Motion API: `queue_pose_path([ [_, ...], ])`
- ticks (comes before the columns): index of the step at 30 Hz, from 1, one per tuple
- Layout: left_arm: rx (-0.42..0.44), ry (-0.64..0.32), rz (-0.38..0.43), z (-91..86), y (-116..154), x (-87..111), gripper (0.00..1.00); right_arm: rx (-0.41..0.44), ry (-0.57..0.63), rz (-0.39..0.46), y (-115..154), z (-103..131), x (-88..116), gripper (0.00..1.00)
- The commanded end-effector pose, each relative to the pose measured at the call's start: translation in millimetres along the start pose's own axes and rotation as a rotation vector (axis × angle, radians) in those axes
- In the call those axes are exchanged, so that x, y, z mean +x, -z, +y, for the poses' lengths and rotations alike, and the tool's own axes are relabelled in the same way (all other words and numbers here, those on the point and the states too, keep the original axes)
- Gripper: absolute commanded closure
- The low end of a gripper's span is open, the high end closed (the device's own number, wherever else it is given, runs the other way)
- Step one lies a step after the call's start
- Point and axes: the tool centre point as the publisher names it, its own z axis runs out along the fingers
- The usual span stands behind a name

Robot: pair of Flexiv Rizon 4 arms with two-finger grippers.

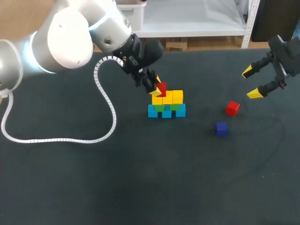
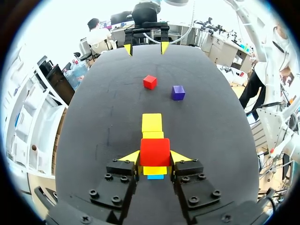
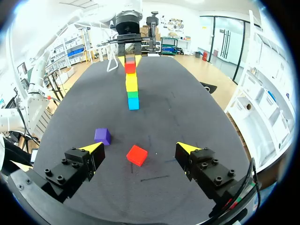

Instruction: Place the blue cubes, place green cubes on the blue cubes, place the yellow cubes on the green cubes, then place the red cubes on the yellow cubes, and place purple cube on the red cubes.

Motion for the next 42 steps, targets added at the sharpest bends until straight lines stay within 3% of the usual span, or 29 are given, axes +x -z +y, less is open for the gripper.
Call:
queue_pose_path([
  [1, 0.003, -0.001, 0.001, 1.2, -0.1, -0.2, 0.92, -0.001, 0.001, -0.002, -0.6, -0.8, 0.2, 0.0],
  [18, 0.007, -0.004, -0.002, 2.2, -1.7, -1.0, 0.9, -0.001, 0.001, -0.002, -0.6, -0.8, 0.2, 0.0],
  [23, 0.009, -0.002, -0.003, 1.7, -2.5, -1.0, 0.83, -0.001, 0.001, -0.002, -0.6, -0.8, 0.2, 0.0],
  [42, 0.013, -0.001, -0.006, 3.7, -3.8, -1.2, 0.75, -0.001, 0.001, -0.002, -0.6, -0.8, 0.2, 0.0],
])
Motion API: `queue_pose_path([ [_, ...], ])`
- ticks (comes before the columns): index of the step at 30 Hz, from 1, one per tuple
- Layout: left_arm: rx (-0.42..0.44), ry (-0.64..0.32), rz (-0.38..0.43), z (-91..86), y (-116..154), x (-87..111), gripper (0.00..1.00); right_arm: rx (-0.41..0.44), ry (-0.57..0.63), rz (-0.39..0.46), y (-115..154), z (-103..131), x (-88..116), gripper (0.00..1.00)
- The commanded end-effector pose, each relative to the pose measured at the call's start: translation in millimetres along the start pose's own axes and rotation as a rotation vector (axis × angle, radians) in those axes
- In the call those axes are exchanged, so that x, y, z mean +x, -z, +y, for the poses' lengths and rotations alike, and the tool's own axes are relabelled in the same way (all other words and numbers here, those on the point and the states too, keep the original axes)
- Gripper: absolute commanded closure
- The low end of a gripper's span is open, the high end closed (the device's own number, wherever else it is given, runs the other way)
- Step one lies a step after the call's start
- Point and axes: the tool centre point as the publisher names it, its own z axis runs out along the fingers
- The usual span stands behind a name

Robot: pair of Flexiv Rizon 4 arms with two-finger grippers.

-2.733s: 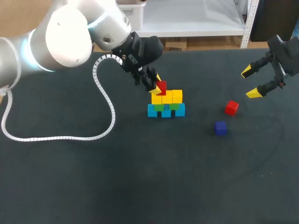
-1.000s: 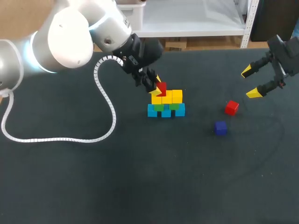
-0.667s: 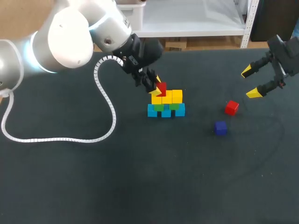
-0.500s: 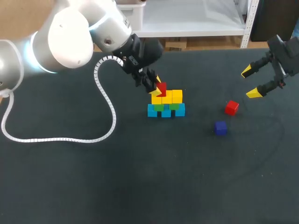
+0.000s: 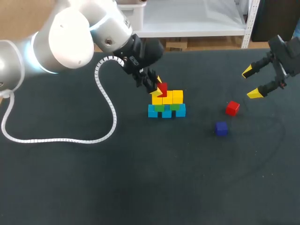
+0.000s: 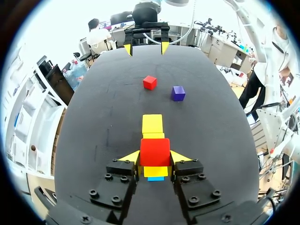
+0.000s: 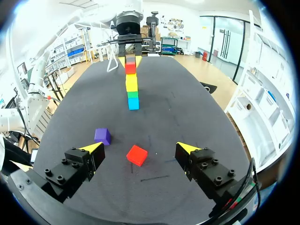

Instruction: Place the blue cubes, place green cubes on the blue cubes, place the yellow cubes on the green cubes, then place the red cubes on the yellow cubes, and place purple cube on the red cubes.

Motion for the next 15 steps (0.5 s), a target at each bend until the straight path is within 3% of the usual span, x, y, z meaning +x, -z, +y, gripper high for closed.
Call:
queue_pose_path([
  [1, 0.005, 0.0, 0.001, 2.9, -0.6, 0.1, 0.75, -0.001, 0.001, -0.002, -0.6, -0.8, 0.2, 0.0],
  [15, 0.009, 0.005, 0.0, 5.0, -0.5, 2.0, 0.6, -0.001, 0.001, -0.002, -0.6, -0.8, 0.2, 0.0],
])
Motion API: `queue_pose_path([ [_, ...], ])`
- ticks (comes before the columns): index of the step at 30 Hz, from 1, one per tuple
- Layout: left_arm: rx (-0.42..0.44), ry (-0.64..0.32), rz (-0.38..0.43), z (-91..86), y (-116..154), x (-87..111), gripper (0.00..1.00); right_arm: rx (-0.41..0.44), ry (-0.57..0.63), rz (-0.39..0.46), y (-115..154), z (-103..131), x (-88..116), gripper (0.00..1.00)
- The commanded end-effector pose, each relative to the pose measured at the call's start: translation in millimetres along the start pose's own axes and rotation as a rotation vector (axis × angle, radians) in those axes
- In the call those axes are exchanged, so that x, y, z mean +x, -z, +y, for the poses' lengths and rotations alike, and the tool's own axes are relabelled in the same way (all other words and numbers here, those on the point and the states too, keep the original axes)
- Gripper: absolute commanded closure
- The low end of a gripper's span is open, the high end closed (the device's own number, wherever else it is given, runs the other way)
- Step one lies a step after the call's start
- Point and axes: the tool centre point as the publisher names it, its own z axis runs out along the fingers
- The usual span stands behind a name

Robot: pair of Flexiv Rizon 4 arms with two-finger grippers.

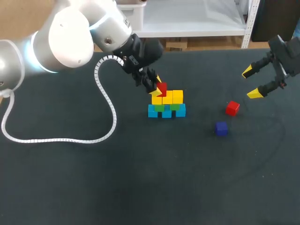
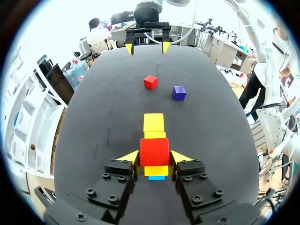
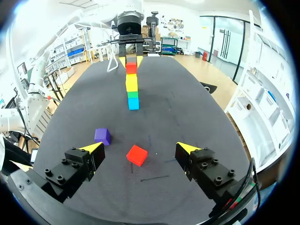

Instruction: Place the blue cubes, place green cubes on the blue cubes, place the yellow cubes on the green cubes, then place the red cubes on the yellow cubes, and place purple cube on the red cubes.

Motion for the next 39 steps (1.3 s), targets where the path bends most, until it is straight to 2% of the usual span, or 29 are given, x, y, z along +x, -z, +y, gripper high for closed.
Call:
queue_pose_path([
  [1, 0.007, -0.003, -0.001, 3.1, -0.9, 0.2, 0.59, -0.001, 0.001, -0.002, -0.6, -0.8, 0.2, 0.0],
  [2, 0.007, -0.003, -0.001, 3.1, -0.9, 0.2, 0.59, -0.001, 0.001, -0.002, -0.6, -0.8, 0.2, 0.0],
  [3, 0.008, -0.003, -0.001, 3.1, -0.9, 0.2, 0.53, -0.001, 0.001, -0.002, -0.6, -0.8, 0.2, 0.0],
  [4, 0.009, -0.003, -0.002, 3.2, -0.8, 0.2, 0.43, -0.001, 0.001, -0.002, -0.6, -0.8, 0.2, 0.0],
  [6, 0.012, -0.003, -0.003, 3.4, -0.5, 0.5, 0.04, -0.001, 0.001, -0.002, -0.6, -0.8, 0.2, 0.0],
  [7, 0.012, -0.003, -0.005, 3.5, 0.1, 0.9, 0.0, -0.001, 0.001, -0.002, -0.6, -0.8, 0.2, 0.0],
  [14, 0.002, -0.021, -0.012, 1.9, 11.3, 0.8, 0.0, -0.001, 0.001, -0.002, -0.6, -0.8, 0.2, 0.0],
  [21, -0.047, -0.064, -0.052, -7.5, 41.4, 3.7, 0.0, -0.001, 0.001, -0.002, -0.6, -0.8, 0.2, 0.0],
  [26, -0.072, -0.063, -0.098, -9.7, 62.9, 26.1, 0.0, -0.001, 0.001, -0.002, -0.6, -0.8, 0.2, 0.0],
  [32, -0.107, -0.083, -0.169, -5.3, 93.9, 65.7, 0.0, -0.001, 0.001, -0.002, -0.6, -0.8, 0.2, 0.0],
  [39, -0.094, -0.122, -0.174, 1.3, 119.4, 106.4, 0.0, -0.001, 0.001, -0.002, -0.6, -0.8, 0.2, 0.0],
])
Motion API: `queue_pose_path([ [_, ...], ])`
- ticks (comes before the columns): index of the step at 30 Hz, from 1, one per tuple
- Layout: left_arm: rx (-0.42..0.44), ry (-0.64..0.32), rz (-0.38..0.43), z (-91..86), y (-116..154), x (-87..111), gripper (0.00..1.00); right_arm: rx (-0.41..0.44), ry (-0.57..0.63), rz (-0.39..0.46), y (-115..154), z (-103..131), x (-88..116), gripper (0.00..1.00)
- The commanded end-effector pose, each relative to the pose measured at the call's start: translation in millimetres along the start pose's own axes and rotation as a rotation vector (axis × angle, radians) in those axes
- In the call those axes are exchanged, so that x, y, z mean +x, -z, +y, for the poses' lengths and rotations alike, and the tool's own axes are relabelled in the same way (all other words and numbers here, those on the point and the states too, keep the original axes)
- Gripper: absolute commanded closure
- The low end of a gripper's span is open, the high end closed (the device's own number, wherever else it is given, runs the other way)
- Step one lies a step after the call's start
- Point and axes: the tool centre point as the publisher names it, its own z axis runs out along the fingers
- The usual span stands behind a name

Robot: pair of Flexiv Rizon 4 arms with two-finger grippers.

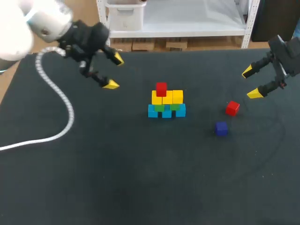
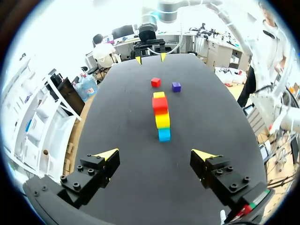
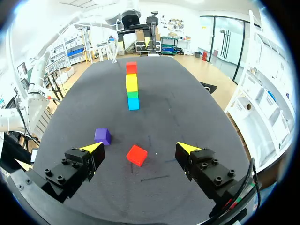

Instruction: Place the blue cubes, place green cubes on the blue cubes, place the yellow cubes on the green cubes, then place the red cubes on the yellow cubes, and place purple cube on the red cubes.

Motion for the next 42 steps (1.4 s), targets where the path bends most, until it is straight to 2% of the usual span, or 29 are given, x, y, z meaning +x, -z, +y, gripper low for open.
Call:
queue_pose_path([
  [1, 0.003, -0.025, -0.058, -6.8, 20.2, 23.3, 0.0, -0.001, 0.001, -0.002, -0.6, -0.8, 0.2, 0.0],
  [5, 0.016, -0.03, -0.097, -6.4, 30.3, 38.7, 0.0, -0.001, 0.001, -0.002, -0.6, -0.8, 0.2, 0.0],
  [10, 0.081, -0.031, -0.117, -4.9, 34.5, 51.7, 0.0, -0.001, 0.001, -0.002, -0.6, -0.8, 0.2, 0.0],
  [18, 0.123, -0.075, -0.105, -2.6, 38.2, 53.9, 0.0, -0.001, 0.001, -0.002, -0.6, -0.8, 0.2, 0.0],
  [19, 0.123, -0.075, -0.105, -2.6, 38.2, 53.9, 0.0, -0.04, 0.065, 0.015, -0.6, -2.9, 2.1, 0.0],
  [21, 0.123, -0.075, -0.105, -2.6, 38.2, 53.9, 0.0, -0.09, 0.183, 0.108, -2.0, -8.2, 4.6, 0.0],
  [27, 0.123, -0.075, -0.105, -2.6, 38.2, 53.9, 0.0, -0.384, 0.582, 0.247, -5.1, -12.7, 6.0, 0.0],
  [32, 0.123, -0.075, -0.105, -2.6, 38.2, 53.9, 0.0, -0.586, 0.824, 0.287, -11.2, -5.8, 11.5, 0.0],
  [35, 0.123, -0.075, -0.105, -2.6, 38.2, 53.9, 0.0, -0.659, 0.915, 0.293, -15.9, 2.1, 20.8, 0.0],
  [42, 0.123, -0.075, -0.105, -2.6, 38.2, 53.9, 0.0, -0.702, 1.085, 0.27, -33.2, 4.7, 39.2, 0.0],
])
